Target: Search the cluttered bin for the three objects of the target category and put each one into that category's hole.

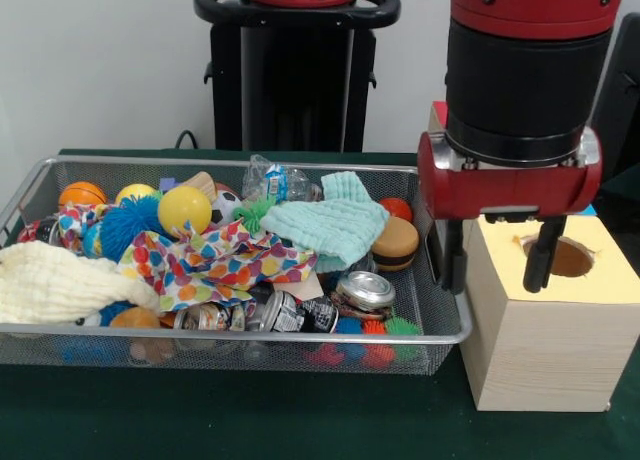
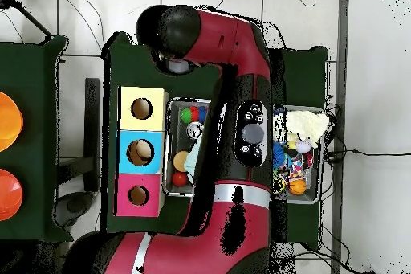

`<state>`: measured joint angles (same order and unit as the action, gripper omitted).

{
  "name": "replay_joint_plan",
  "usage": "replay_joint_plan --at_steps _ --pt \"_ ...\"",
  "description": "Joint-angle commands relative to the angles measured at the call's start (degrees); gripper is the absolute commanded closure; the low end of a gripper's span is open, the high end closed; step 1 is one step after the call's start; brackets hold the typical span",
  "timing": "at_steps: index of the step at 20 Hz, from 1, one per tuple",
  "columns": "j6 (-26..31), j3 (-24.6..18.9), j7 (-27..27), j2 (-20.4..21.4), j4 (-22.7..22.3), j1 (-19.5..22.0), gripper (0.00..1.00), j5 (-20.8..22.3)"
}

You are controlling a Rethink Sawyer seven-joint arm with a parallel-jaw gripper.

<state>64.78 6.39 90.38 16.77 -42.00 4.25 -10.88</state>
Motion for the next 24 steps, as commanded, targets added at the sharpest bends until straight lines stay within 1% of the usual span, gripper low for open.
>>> replay_joint_plan --at_steps 1,6,9,17,24 --pt "5.26 -6.37 -5.26 -0.15 -1.81 2.38 0.0 1.72" --pt "4.87 -6.44 -6.66 0.77 -2.95 3.44 0.0 1.82" --pt "5.45 -6.37 -8.0 0.11 -1.61 4.36 0.0 2.37" --pt "10.5 -6.66 -13.88 -4.95 9.1 7.78 0.0 4.49" --pt "12.11 -8.19 -17.11 -9.62 15.8 9.72 0.0 5.26"
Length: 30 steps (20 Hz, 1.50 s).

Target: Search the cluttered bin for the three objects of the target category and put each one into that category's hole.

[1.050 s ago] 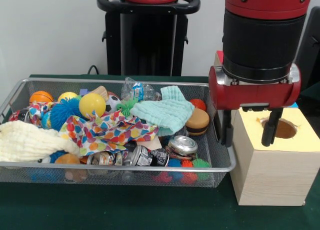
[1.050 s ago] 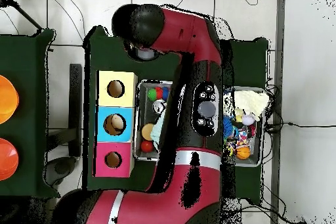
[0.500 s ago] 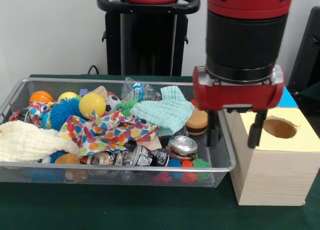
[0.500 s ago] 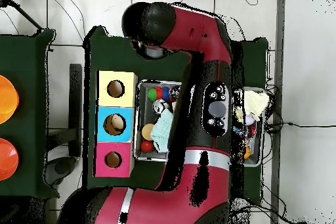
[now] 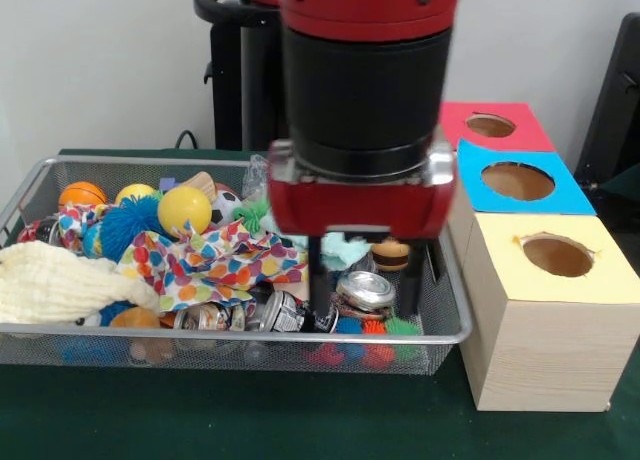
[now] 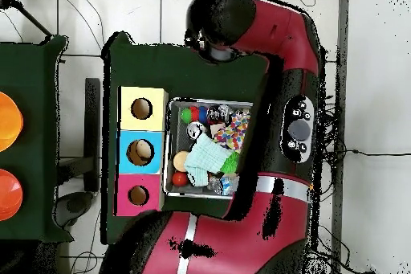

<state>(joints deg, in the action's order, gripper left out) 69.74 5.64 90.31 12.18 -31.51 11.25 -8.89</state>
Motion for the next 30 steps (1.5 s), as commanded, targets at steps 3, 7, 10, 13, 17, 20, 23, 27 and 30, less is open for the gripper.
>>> replay_joint_plan --at_steps 3,7,10,13,17,20,23,27,30 --pt "8.57 -7.96 -18.36 -7.48 9.29 3.08 0.0 3.68" --pt "10.51 -8.31 -20.1 -10.41 14.38 3.25 0.0 3.74" --pt "12.05 -8.48 -20.98 -12.1 17.25 3.34 0.0 3.32" --pt "12.56 -8.18 -21.21 -12.42 18.15 3.3 0.0 2.97" --pt "12.51 -7.59 -20.32 -12.17 17.88 3.11 0.0 2.46" --pt "13.19 -6.93 -19.44 -11.19 17.41 2.87 0.0 2.1" --pt "14.69 -6.42 -19.14 -10.08 17.32 2.77 0.0 1.81" --pt "18.66 -5.23 -18.06 -8.17 18.26 2.42 0.0 1.33" --pt "22.42 -3.86 -17.29 -7.06 20.33 2.03 0.0 1.13"
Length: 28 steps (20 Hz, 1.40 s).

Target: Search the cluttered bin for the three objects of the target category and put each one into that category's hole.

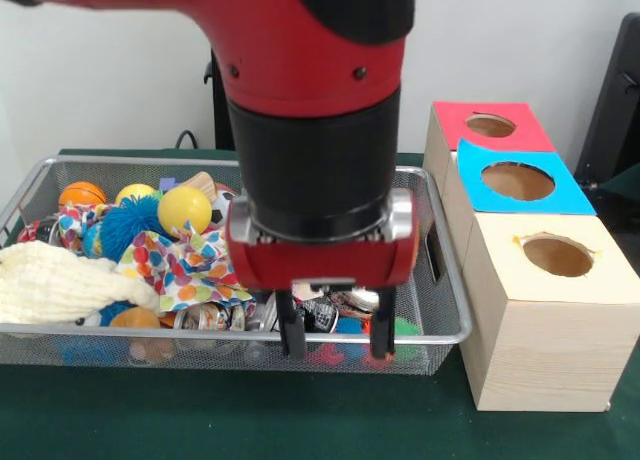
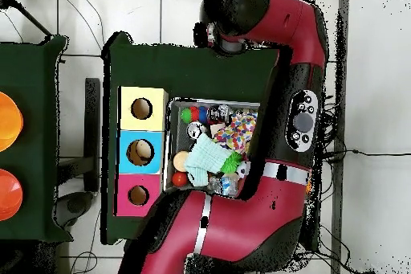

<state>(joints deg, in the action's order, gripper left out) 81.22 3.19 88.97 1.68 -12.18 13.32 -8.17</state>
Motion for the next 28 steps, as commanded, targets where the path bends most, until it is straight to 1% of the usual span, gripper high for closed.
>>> replay_joint_plan --at_steps 1,4,6,9,13,16,22,25,28 --pt "12.23 -1.02 -15.85 3.98 1.33 -0.14 0.0 0.29" --pt "14.64 -0.05 -15.48 4.46 2.93 -0.3 0.0 -0.09" --pt "14.92 -0.02 -15.48 4.28 3.28 -0.29 0.0 -0.24" --pt "14.16 -0.07 -15.82 3.66 3.52 -0.22 0.0 -0.3" --pt "13.0 0.18 -16.75 1.85 4.63 -0.16 0.0 -0.84" --pt "11.86 1.15 -16.56 0.84 5.55 -0.04 0.0 -1.47" --pt "10.89 3.56 -17.74 -1.57 6.9 -0.06 0.0 -4.75" --pt "10.49 6.42 -18.92 -2.7 7.53 -0.06 0.0 -7.74" --pt "9.78 10.74 -20.08 -4.14 8.19 0.02 0.0 -12.16"
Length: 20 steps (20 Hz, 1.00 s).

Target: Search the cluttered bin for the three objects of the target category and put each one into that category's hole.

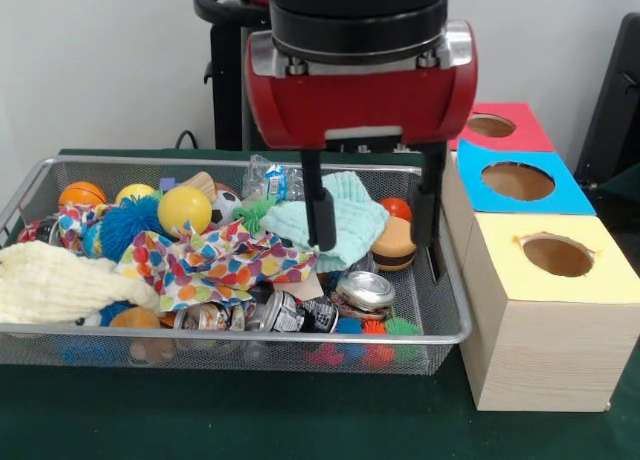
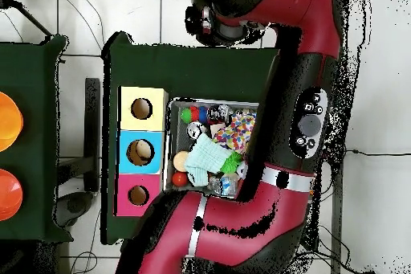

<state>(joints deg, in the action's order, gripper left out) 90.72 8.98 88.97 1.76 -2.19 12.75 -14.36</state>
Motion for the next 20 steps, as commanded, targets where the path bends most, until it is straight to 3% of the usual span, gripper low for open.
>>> replay_joint_plan --at_steps 1,6,14,20 --pt "-0.1 6.87 -20.55 -4.84 -1.53 0.66 0.0 -7.9" --pt "-1.82 21.01 -23.06 -8.55 0.19 1.55 0.0 -22.14" --pt "-4.74 53.51 -27.44 -14.3 3.09 6.42 0.0 -54.35" --pt "-5.6 68.96 -28.9 -15.33 3.89 9.3 0.0 -69.27"
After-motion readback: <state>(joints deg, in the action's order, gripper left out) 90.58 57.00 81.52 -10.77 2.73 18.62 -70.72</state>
